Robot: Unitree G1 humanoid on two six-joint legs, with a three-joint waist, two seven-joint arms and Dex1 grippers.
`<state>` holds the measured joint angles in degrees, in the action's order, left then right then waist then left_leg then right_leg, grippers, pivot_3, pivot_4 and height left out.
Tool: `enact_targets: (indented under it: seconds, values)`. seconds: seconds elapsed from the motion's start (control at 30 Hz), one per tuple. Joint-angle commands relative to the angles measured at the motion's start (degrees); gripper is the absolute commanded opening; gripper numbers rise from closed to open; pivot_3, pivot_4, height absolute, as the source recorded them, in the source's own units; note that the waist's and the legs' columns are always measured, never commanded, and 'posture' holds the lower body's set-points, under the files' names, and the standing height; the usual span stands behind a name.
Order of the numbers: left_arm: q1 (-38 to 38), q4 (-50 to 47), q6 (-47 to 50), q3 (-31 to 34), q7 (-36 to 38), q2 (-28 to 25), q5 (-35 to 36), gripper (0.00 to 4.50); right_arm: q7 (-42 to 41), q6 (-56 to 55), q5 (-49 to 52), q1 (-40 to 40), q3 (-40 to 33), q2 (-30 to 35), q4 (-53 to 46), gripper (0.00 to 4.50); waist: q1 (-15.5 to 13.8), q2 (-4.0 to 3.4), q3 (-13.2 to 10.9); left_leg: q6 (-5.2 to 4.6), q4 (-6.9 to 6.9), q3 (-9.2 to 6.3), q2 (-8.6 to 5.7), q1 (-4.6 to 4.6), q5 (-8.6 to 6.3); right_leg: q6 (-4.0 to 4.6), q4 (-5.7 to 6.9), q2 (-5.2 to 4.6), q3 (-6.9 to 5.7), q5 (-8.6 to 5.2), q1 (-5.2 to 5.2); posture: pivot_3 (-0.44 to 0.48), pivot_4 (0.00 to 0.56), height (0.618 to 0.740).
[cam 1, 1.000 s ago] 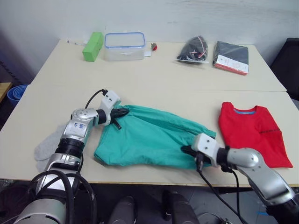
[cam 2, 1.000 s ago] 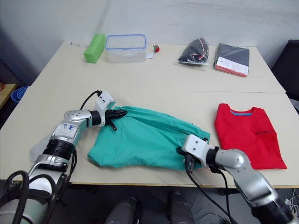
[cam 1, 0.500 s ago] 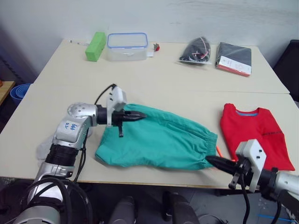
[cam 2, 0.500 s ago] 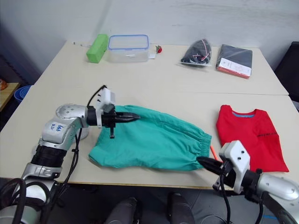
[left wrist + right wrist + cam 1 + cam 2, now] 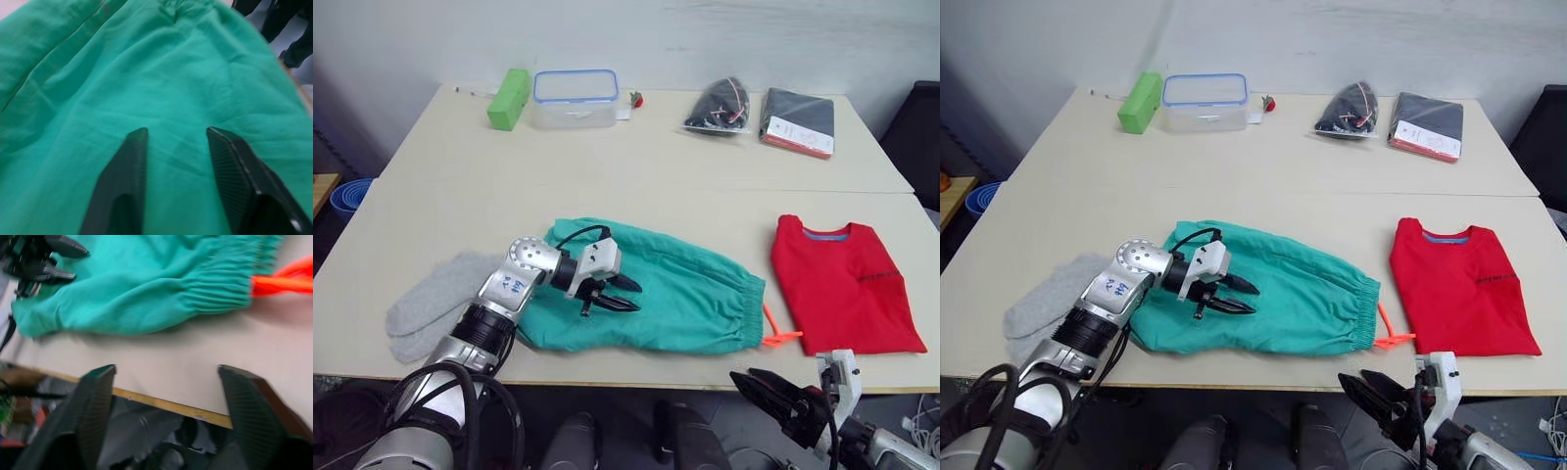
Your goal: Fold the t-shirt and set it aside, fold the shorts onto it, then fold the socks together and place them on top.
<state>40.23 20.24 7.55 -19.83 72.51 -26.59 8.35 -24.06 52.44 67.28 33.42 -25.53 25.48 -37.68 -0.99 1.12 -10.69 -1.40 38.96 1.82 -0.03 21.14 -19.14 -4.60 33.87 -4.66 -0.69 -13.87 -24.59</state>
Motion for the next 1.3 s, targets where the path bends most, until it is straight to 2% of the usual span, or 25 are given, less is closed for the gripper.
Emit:
enact_targets:
  seconds: [0.03,0.17,0.23,0.3,0.7,0.97,1.1,1.3]
  values:
    - [1.2,2.3,-2.9,-0.2,-0.3,0.5,-2.3,3.12,4.4,1.8,4.7,-2.0,0.2,-0.6,6.2,4.5,0.3,0.1,0.1,0.0,0.0,0.0,0.01,-0.01,0.0,0.0,0.0,0.0,0.0,0.0,0.01,0.0,0.15,0.74]
    - [1.5,4.3,-3.9,0.4,-1.7,1.4,-3.6,4.42,7.0,1.9,8.2,-6.7,1.1,-1.7,12.4,4.5,1.0,0.28,0.2,-0.06,0.0,-0.01,0.02,-0.02,0.03,0.27,-0.08,-0.02,0.01,-0.03,0.07,0.0,0.15,0.74]
    - [1.3,3.6,-2.5,1.5,-1.4,1.8,-2.3,4.47,7.3,1.9,8.9,-8.1,1.7,-1.6,13.6,4.5,1.1,0.34,0.2,-0.11,0.01,0.02,0.01,-0.04,0.06,0.4,-0.14,-0.05,0.07,-0.05,0.12,0.0,0.15,0.74]
    - [0.7,1.4,0.5,2.5,-0.1,1.6,0.0,4.01,7.9,2.0,9.8,-9.2,2.2,-1.6,14.4,4.5,1.1,0.36,0.2,-0.14,0.01,0.04,0.01,-0.04,0.08,0.42,-0.18,-0.05,0.09,-0.02,0.13,0.0,0.15,0.74]
    - [0.5,-1.1,4.3,4.3,0.2,1.0,0.3,0.16,12.9,1.7,11.9,-17.0,5.7,-3.4,21.3,4.5,1.3,0.41,0.3,-0.12,-0.01,0.05,0.03,-0.03,0.07,0.46,-0.18,-0.05,0.11,-0.02,0.09,0.0,0.15,0.74]
    - [2.3,7.5,0.1,1.2,-6.6,2.4,-7.8,0.06,16.4,1.3,9.8,-21.8,8.1,-4.4,22.4,4.5,1.3,0.5,0.3,-0.13,-0.03,0.06,0.04,-0.04,0.07,0.48,-0.18,-0.05,0.13,-0.01,0.09,0.0,0.15,0.74]
    - [3.0,11.5,-2.7,1.1,-9.5,3.0,-9.9,0.0,20.7,-0.4,10.8,-25.4,7.1,-5.8,21.9,3.65,1.2,0.56,0.5,-0.13,-0.04,0.06,0.04,-0.05,0.07,0.48,-0.19,-0.06,0.13,-0.01,0.09,0.0,0.15,0.74]
    - [2.3,11.3,-3.3,1.4,-10.4,3.9,-9.5,0.0,22.6,-1.8,11.5,-30.6,6.7,-5.4,19.1,1.35,1.1,0.1,0.6,-0.14,-0.16,0.13,0.03,0.04,0.08,0.47,-0.25,-0.11,0.15,0.0,-0.04,0.0,0.15,0.74]
